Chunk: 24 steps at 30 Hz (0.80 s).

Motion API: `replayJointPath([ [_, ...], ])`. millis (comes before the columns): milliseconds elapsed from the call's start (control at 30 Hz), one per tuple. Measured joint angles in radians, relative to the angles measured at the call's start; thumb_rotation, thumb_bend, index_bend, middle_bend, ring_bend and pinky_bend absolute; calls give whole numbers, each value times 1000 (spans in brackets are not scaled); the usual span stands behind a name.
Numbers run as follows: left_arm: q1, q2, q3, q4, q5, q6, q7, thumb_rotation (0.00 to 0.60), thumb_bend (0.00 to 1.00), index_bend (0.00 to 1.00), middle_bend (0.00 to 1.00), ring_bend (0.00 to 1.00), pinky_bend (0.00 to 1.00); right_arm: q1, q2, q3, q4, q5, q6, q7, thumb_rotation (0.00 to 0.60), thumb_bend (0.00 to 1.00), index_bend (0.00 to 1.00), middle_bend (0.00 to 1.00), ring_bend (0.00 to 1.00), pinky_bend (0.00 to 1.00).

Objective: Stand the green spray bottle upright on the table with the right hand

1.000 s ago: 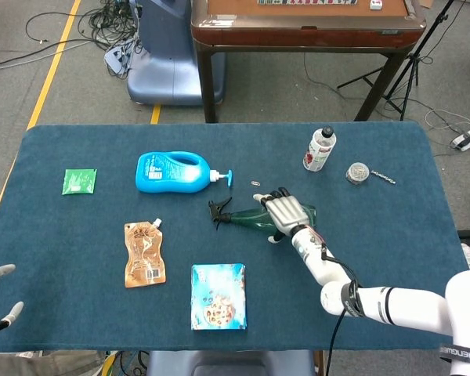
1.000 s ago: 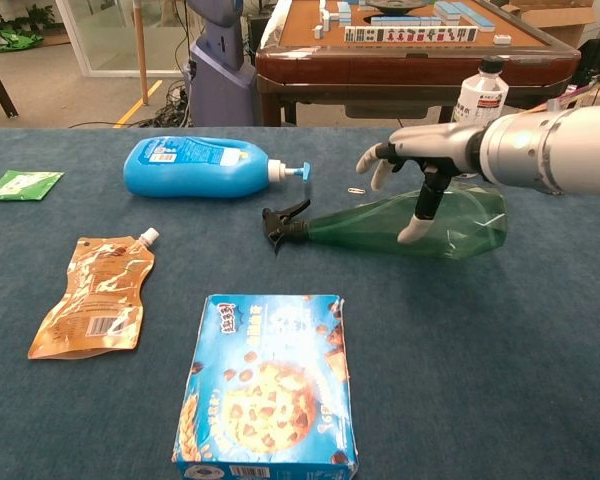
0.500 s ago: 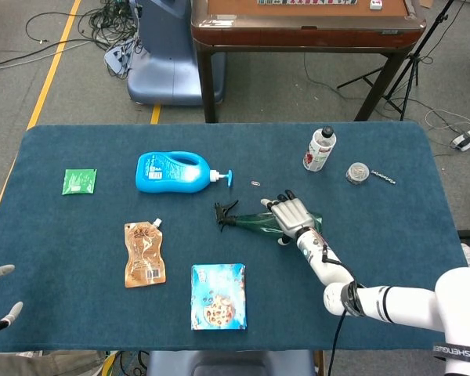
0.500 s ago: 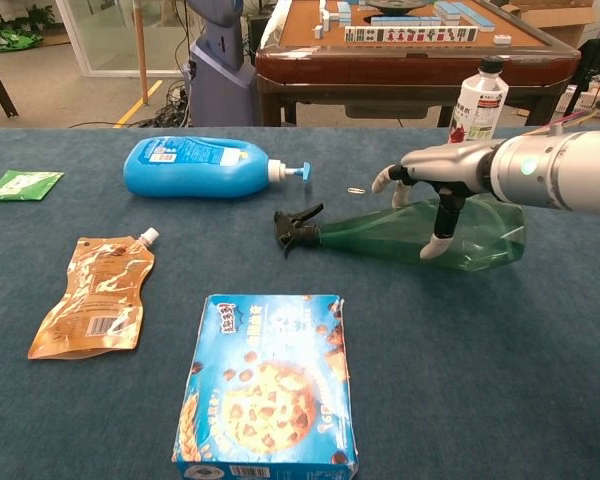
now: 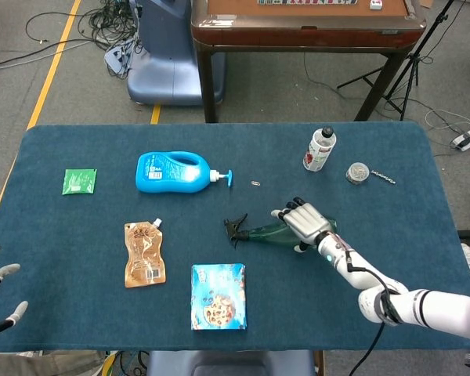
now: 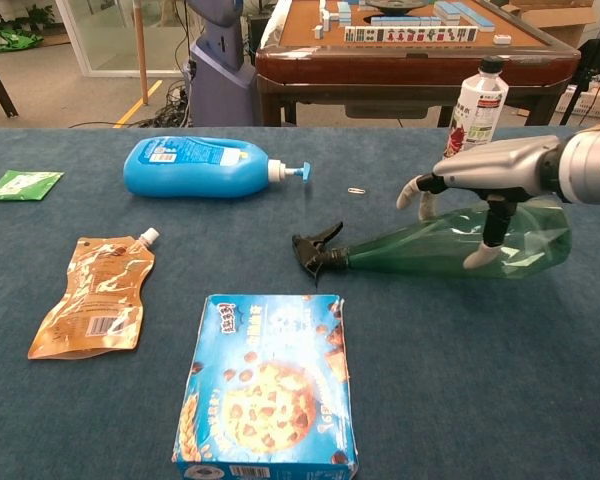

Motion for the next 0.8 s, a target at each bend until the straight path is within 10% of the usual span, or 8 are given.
replayJointPath([
  [367,8,6,1,-19,7,15,13,600,255,269,23,46,31,-17,80,-16,30,-118,-48,89,600,45,0,98,49,43],
  [800,19,4,4,4,5,26,-11,600,255,269,23,46,31,54,20,-2,-23,49,-1,-68,600,74,117,171,48,42],
])
